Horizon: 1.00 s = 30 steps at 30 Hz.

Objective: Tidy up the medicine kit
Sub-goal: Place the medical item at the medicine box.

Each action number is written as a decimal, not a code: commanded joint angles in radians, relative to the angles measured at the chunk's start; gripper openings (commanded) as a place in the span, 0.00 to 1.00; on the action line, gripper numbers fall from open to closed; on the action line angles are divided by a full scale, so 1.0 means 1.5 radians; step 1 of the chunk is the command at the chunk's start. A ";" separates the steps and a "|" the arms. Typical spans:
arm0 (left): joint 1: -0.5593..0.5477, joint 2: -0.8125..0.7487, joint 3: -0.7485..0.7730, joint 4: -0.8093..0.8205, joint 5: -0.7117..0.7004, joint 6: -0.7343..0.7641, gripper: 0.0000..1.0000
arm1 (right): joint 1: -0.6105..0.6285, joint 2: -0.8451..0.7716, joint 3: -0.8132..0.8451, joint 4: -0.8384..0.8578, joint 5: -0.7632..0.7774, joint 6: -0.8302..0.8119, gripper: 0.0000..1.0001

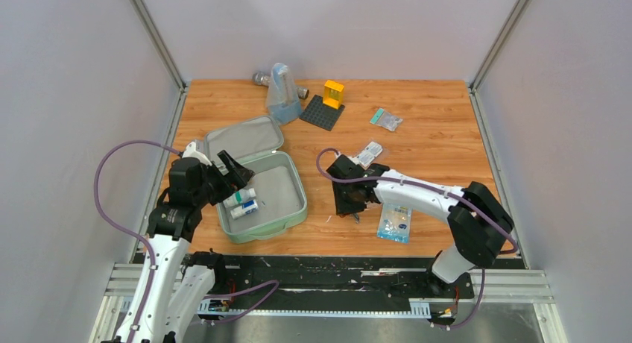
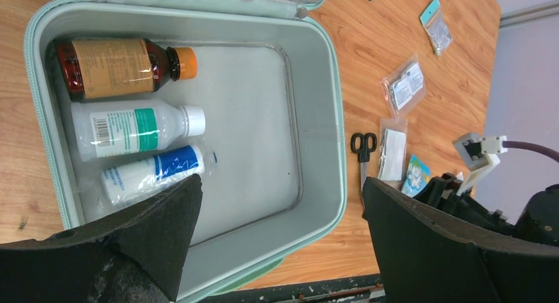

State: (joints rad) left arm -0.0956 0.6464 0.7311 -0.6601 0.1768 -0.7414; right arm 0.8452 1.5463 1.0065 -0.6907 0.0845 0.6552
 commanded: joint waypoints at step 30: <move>0.005 -0.012 0.004 0.001 -0.002 0.016 1.00 | 0.078 0.128 0.038 0.030 0.007 0.003 0.33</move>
State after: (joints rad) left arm -0.0956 0.6357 0.7311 -0.6678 0.1776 -0.7326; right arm 0.9611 1.7329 1.0595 -0.6754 0.0780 0.6529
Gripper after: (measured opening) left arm 0.998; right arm 0.323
